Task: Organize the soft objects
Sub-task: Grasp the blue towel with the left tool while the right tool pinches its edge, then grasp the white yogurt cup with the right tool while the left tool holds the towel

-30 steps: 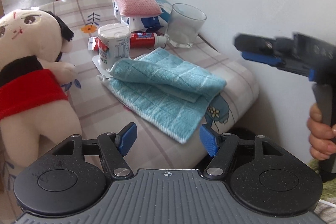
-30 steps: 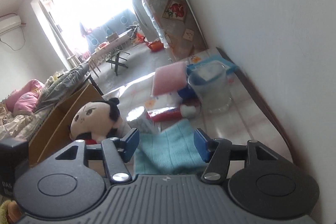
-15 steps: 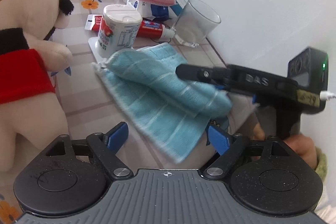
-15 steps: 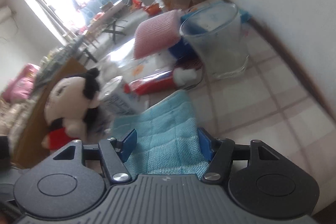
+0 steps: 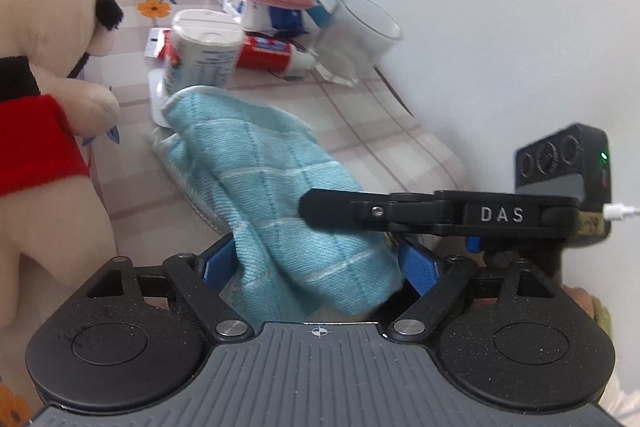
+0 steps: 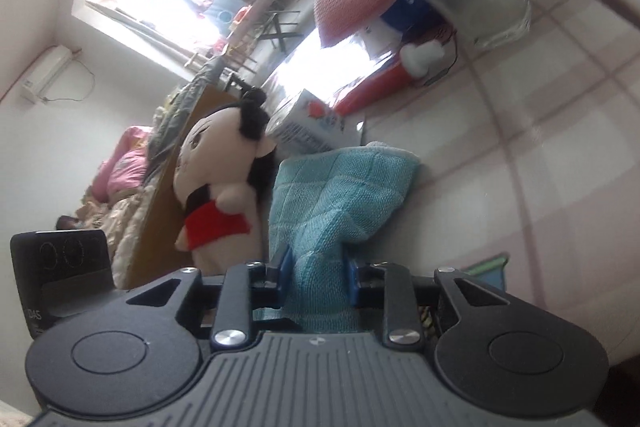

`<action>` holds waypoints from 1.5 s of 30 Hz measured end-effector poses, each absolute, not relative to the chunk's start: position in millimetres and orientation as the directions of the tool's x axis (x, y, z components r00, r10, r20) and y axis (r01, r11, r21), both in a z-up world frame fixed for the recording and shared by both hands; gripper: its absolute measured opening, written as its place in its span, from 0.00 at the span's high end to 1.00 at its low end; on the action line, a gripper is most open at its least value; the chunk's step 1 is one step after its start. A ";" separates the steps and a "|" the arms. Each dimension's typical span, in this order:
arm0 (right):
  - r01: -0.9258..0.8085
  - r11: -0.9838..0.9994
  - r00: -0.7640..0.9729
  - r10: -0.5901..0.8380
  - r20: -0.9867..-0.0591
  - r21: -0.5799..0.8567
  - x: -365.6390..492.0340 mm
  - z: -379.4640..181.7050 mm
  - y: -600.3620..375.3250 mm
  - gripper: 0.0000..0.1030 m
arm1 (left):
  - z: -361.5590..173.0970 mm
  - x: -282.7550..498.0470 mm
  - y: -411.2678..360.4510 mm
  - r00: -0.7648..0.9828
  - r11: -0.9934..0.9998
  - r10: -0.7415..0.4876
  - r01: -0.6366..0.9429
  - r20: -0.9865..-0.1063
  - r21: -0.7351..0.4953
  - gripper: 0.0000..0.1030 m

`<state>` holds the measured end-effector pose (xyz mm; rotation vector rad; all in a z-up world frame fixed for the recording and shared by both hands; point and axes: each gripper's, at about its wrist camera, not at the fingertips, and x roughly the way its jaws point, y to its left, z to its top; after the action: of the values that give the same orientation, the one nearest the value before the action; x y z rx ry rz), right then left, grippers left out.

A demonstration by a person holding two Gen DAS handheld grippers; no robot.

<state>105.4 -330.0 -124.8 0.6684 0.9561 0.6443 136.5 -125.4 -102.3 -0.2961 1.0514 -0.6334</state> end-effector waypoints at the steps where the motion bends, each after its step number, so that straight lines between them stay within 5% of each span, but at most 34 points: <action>1: -0.196 0.614 0.418 0.757 -0.502 0.764 102.4 -125.4 -329.6 0.72 | -101.0 132.2 -125.8 0.337 0.785 -0.614 0.354 -0.714 -0.508 0.17; 7: -0.160 0.526 0.330 0.826 -0.457 0.836 86.3 -136.9 -320.9 0.72 | -93.1 102.4 -133.8 0.323 0.793 -0.576 0.443 -0.751 -0.418 0.20; 15: -0.150 0.507 0.336 0.834 -0.438 0.849 79.9 -134.9 -323.2 0.68 | -91.4 91.2 -132.4 0.357 0.838 -0.493 0.439 -0.794 -0.323 0.49; 17: -0.165 0.529 0.349 0.820 -0.453 0.832 78.0 -129.2 -323.4 0.62 | -91.8 91.8 -131.9 0.361 0.849 -0.475 0.429 -0.802 -0.309 0.58; 19: -0.191 0.555 0.376 0.803 -0.462 0.809 76.0 -119.2 -326.0 0.39 | -91.7 92.7 -130.5 0.369 0.857 -0.463 0.418 -0.806 -0.301 0.64; 30: -0.345 0.750 0.593 0.640 -0.489 0.564 94.8 -41.4 -320.7 0.07 | -87.0 88.0 -107.5 0.393 0.876 -0.459 0.346 -0.797 -0.335 0.74; 41: -0.429 0.846 0.598 0.528 -0.603 0.316 168.7 -75.1 -234.4 0.07 | -89.3 84.7 -89.3 0.384 0.874 -0.475 0.309 -0.792 -0.374 0.74; 45: -0.435 0.851 0.594 0.516 -0.617 0.294 180.8 -85.3 -223.9 0.16 | -89.9 86.7 -87.8 0.380 0.870 -0.483 0.310 -0.789 -0.383 0.74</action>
<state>180.8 -223.9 -85.3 0.1168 0.7538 0.5541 86.7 -87.8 -89.9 -0.1826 1.0669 -0.5098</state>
